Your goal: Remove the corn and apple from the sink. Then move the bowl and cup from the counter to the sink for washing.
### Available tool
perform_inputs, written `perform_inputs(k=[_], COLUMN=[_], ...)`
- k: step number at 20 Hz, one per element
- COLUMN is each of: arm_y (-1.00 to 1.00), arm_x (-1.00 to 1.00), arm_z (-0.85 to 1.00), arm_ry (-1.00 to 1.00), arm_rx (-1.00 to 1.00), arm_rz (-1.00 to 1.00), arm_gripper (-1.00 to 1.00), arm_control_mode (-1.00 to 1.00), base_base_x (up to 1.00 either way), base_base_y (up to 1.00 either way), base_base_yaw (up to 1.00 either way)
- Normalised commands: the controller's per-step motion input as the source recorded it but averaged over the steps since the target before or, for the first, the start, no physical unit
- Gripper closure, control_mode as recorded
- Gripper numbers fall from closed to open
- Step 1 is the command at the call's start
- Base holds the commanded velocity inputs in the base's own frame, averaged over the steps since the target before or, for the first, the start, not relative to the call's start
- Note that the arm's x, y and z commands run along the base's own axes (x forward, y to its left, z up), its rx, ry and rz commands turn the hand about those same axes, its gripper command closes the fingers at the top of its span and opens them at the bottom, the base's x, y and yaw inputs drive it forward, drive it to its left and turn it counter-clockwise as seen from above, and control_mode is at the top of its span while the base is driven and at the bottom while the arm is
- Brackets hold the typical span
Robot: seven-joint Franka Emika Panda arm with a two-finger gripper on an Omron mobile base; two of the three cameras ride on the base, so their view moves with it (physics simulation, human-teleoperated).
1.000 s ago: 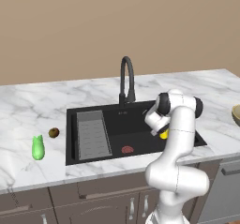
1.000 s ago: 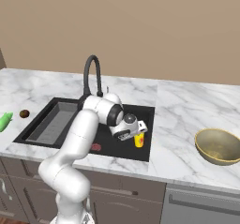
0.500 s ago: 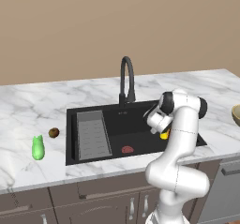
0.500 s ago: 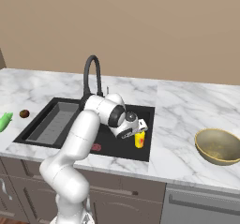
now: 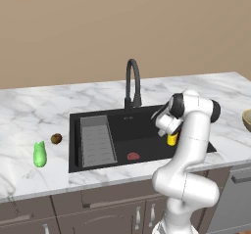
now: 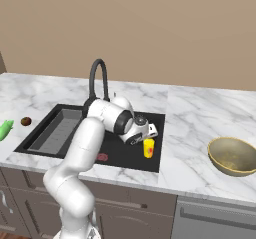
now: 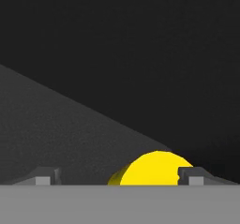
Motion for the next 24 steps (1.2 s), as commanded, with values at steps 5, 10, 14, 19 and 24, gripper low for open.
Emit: perform_inputs(k=[5,10,14,19,24], arm_y=[-0.01,-0.04,-0.03,0.00,0.00], arm_x=[-0.09,-0.14,-0.16,-0.18,-0.19], arm_z=[0.35,0.37,0.37,0.38,0.39], arm_ry=[0.00,0.00,0.00,0.00,0.00], arm_rx=[0.00,0.00,0.00,0.00,0.00], arm_rz=[0.00,-0.01,-0.02,-0.03,-0.05], arm_gripper=[-1.00,-1.00,-1.00,-1.00,-1.00], arm_control_mode=[-1.00,-1.00,-1.00,-1.00,-1.00], base_base_x=[0.00,0.00,0.00,0.00,0.00], base_base_y=[0.00,0.00,0.00,0.00,0.00], base_base_yaw=[0.00,0.00,0.00,0.00,0.00])
